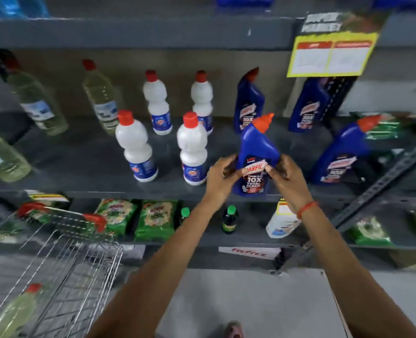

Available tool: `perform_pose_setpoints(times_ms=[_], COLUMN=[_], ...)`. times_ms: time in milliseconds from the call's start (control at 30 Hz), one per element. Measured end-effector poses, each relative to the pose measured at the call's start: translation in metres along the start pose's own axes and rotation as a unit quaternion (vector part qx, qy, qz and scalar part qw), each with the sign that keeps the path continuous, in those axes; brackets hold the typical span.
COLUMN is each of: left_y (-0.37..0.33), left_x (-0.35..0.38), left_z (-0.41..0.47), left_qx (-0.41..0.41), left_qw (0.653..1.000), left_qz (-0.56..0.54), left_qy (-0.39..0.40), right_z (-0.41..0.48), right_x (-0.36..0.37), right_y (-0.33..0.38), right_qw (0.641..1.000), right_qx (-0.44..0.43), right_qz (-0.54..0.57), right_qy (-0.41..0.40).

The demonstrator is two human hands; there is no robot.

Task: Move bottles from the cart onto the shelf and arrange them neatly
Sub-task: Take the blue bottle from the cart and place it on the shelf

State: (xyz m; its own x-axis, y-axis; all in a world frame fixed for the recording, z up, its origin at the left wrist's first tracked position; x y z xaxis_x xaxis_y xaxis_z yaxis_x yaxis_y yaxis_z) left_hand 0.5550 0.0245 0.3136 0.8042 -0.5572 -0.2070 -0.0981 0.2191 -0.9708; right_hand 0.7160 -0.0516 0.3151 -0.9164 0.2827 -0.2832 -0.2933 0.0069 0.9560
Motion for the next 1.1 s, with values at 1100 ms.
perform_pose_setpoints(times_ms=[1100], left_y=[-0.020], left_x=[-0.191], left_z=[-0.144], left_qx=[0.047], left_qw=[0.959], left_qz=[0.122], left_qy=[-0.251], right_z=[-0.027], right_x=[0.232], right_y=[0.121], right_qw=[0.979], right_qx=[-0.192], right_qz=[0.056], right_qy=[-0.034])
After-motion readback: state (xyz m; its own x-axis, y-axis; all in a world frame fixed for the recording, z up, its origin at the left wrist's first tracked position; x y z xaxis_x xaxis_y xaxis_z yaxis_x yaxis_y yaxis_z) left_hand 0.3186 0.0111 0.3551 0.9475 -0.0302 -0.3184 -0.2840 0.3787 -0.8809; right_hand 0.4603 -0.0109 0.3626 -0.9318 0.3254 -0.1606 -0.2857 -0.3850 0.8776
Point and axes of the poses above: each hand's wrist, its own z-axis towards the middle knuckle, its own x-axis out of the palm, y = z × x, the point moved 9 cm from there along z, towards the middle knuckle, and after that the axes turned 13 degrees about y, right-handed, at the moved point
